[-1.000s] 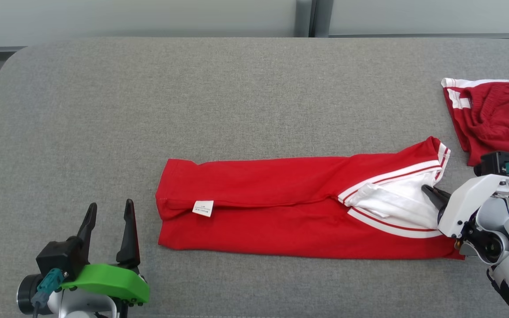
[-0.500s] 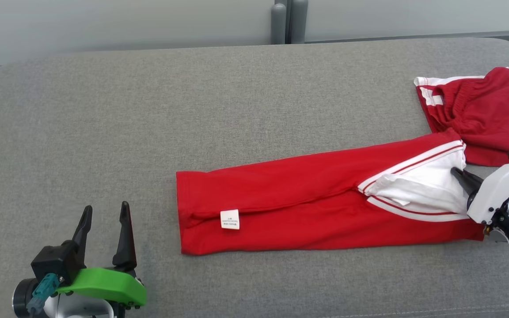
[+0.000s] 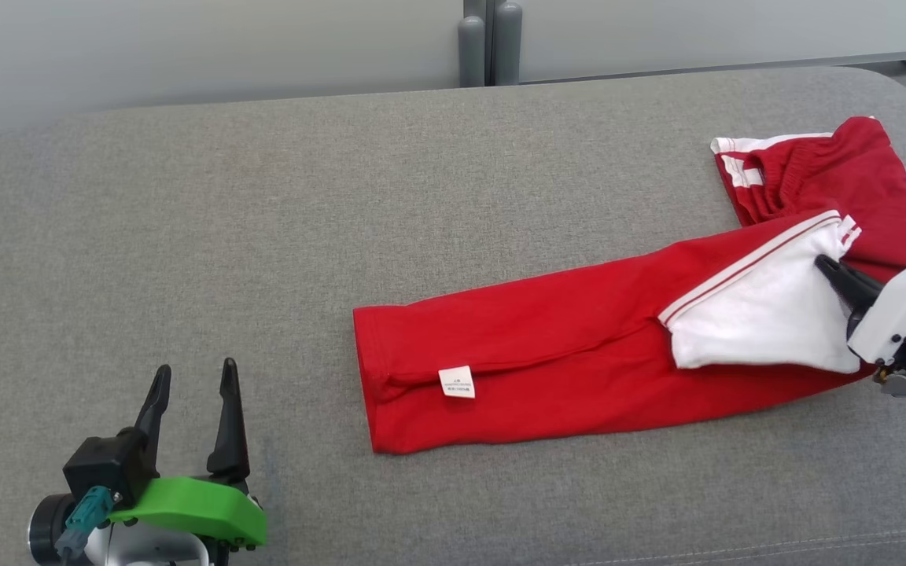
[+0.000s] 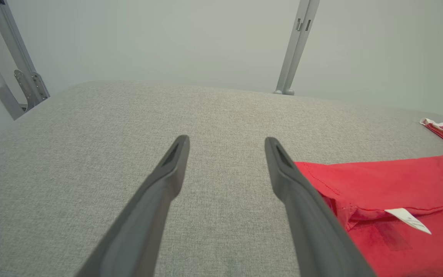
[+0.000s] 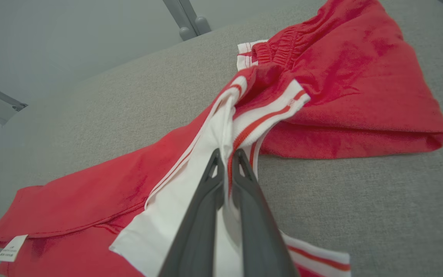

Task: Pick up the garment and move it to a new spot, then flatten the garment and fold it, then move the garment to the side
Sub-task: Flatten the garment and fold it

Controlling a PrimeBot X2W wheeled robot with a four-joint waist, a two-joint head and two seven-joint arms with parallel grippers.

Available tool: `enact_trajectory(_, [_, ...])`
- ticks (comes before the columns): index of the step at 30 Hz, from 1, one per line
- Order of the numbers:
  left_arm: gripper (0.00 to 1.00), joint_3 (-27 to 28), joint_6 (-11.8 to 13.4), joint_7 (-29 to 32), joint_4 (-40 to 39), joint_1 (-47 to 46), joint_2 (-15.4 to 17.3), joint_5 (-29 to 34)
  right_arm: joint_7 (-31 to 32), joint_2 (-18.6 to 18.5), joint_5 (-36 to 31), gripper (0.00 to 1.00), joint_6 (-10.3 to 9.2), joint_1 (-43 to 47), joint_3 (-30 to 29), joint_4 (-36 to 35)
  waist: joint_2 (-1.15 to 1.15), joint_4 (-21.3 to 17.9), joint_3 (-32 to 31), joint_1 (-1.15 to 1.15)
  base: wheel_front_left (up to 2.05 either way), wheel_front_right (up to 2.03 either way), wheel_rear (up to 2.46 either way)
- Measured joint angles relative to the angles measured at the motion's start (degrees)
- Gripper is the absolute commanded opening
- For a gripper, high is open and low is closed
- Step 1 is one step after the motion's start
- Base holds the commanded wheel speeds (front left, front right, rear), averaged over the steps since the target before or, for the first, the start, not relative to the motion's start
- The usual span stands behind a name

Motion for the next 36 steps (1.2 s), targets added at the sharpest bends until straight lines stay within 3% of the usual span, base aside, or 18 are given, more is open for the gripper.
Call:
enact_trajectory(16, [1.00, -1.5, 0.0, 0.0, 1.1, 0.1, -1.2, -0.1, 9.1, 6.1, 7.8, 0.00, 0.00, 0.0, 9.3, -14.4, 0.00, 1.8, -2.0, 0.00, 0.00, 0.00, 0.00])
enact_trajectory(27, [1.00, -2.0, 0.0, -0.3, 2.2, 0.1, -1.6, -0.8, 12.2, 10.7, 5.3, 0.00, -0.24, -2.8, 14.2, -14.8, 0.00, 5.4, -3.3, 0.00, 0.00, 0.00, 0.00])
enact_trajectory(36, [1.00, -3.7, 0.0, -0.6, 2.9, 0.1, -1.9, -1.2, 13.1, 14.6, 1.2, 0.00, -3.79, -5.0, 17.8, -10.8, 0.00, 8.7, -3.6, 0.00, 0.00, 0.00, 0.00])
